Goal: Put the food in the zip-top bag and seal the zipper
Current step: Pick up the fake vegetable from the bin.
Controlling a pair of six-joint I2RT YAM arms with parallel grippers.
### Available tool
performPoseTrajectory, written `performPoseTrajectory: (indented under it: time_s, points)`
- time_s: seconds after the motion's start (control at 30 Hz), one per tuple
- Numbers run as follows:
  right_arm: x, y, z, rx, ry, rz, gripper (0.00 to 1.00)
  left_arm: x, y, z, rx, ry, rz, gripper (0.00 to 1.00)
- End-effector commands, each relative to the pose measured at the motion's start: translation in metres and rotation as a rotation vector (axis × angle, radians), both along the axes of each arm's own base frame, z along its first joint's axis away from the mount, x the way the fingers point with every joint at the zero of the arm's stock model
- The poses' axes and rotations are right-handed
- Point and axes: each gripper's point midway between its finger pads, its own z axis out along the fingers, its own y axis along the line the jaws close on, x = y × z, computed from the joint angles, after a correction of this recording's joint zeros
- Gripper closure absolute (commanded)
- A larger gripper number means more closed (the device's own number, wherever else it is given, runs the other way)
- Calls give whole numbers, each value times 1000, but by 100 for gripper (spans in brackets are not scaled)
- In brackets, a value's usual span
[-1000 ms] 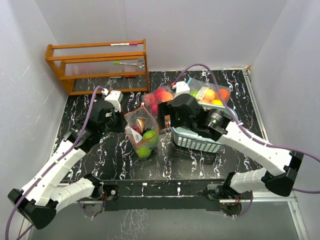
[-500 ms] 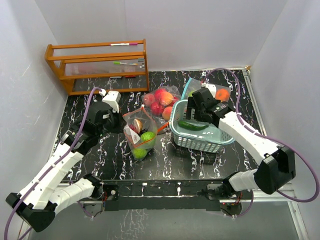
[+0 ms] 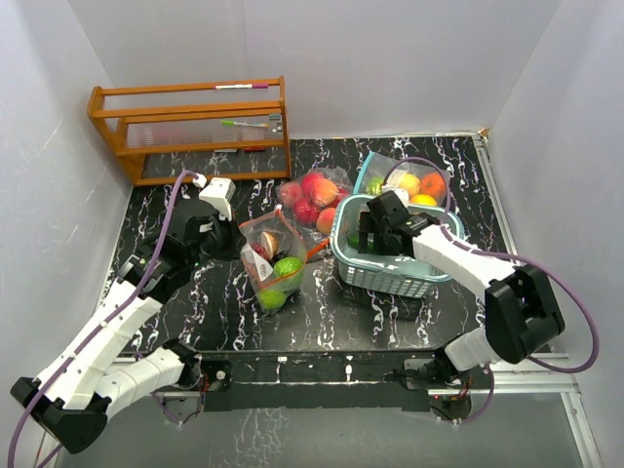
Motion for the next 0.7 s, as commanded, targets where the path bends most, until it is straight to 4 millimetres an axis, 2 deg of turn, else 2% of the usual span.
performPoseTrajectory:
  time_s: [0.0, 0.27, 0.3, 0.5, 0.67]
  points:
    - [25, 10, 4, -5, -86, 103, 9, 0, 0, 12, -17, -45, -5, 100]
    - [35, 10, 1, -117, -145, 321, 9, 3, 0, 11, -7, -43, -2, 100]
    - [34, 12, -2, -120, -146, 359, 12, 3, 1, 11, -5, -43, 1, 100]
    - [27, 22, -31, -85, -62, 518, 23, 4, 1, 14, -6, -49, 5, 100]
    - [25, 20, -53, -99, -18, 548, 24, 4, 2, 13, -4, -46, 9, 100]
